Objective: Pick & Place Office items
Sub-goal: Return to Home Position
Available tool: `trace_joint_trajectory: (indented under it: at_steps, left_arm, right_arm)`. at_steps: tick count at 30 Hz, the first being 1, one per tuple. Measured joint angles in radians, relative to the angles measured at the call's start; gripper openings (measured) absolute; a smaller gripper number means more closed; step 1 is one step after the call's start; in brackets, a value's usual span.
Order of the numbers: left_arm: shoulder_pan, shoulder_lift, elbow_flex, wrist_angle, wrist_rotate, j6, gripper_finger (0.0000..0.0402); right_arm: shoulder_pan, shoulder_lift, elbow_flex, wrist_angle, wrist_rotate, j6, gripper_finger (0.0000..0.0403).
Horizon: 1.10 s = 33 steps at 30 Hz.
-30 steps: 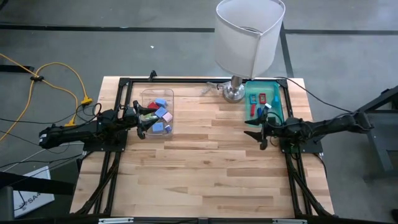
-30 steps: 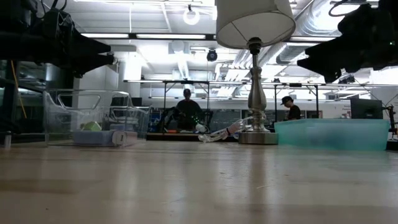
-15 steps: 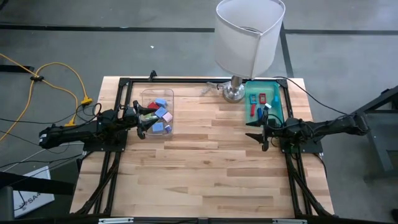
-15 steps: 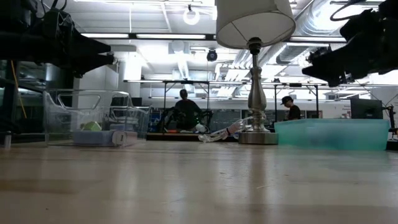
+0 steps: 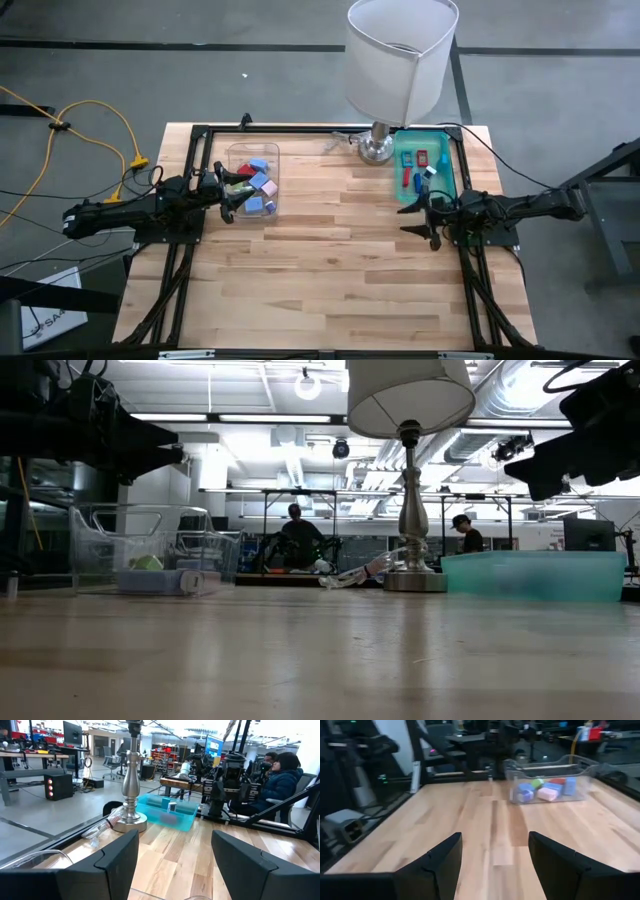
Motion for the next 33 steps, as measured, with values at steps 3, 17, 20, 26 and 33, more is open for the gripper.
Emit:
trace_joint_trajectory:
  at_steps: [3,17,20,26,33]
  left_arm:
    - [0.000,0.000,0.000,0.000,0.000,0.000,0.0244]
    - [0.000,0.000,0.000,0.000,0.000,0.000,0.0244]
    - [0.000,0.000,0.000,0.000,0.000,0.000,0.0244]
    - [0.000,0.000,0.000,0.000,0.000,0.000,0.0244]
    - [0.000,0.000,0.000,0.000,0.000,0.000,0.0244]
  right_arm:
    - [0.000,-0.008,0.000,-0.004,-0.020,0.016,0.0215]
    - [0.000,-0.009,-0.002,-0.008,-0.017,0.003,0.0215]
    - [0.000,-0.009,-0.002,-0.008,-0.017,0.002,0.0215]
    - [0.000,-0.009,-0.002,-0.008,-0.017,0.006,0.0215]
    - [0.000,-0.009,-0.002,-0.006,-0.017,0.007,0.0215]
